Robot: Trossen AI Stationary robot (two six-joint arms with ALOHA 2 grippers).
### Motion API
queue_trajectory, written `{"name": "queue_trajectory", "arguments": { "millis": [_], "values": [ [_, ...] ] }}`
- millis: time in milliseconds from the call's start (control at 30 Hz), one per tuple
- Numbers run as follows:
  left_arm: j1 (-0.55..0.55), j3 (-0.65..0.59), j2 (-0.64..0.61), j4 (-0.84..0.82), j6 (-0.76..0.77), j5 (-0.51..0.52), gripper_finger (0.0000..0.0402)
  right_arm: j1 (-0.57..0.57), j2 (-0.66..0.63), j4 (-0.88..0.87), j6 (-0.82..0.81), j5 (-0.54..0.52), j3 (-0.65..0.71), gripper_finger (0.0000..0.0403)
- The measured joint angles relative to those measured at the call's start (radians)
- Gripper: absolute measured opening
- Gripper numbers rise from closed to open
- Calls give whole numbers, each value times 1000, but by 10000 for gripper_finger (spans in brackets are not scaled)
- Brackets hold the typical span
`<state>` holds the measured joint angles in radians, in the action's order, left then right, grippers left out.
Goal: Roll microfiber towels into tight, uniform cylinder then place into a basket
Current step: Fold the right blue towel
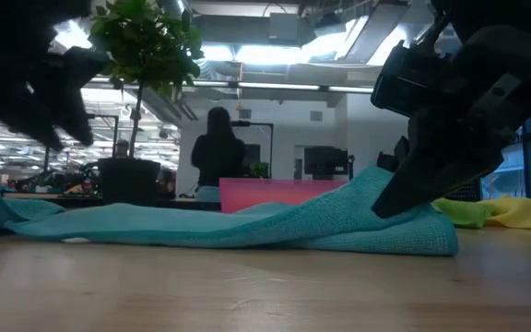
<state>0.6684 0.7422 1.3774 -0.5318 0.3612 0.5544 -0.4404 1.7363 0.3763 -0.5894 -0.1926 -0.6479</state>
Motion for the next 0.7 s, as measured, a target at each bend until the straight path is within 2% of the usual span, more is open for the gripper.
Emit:
{"name": "queue_trajectory", "arguments": {
  "millis": [200,533,700],
  "values": [
    [1,0,103,42,-131,-62,144,0,-17,18,-2,-10,0,4],
    [84,11,149,60,-72,-65,144,4,-194,-97,1,-175,0,5],
    [110,14,149,178,-57,-10,145,20,-236,-148,-1,-243,0,5]
  ]
}}
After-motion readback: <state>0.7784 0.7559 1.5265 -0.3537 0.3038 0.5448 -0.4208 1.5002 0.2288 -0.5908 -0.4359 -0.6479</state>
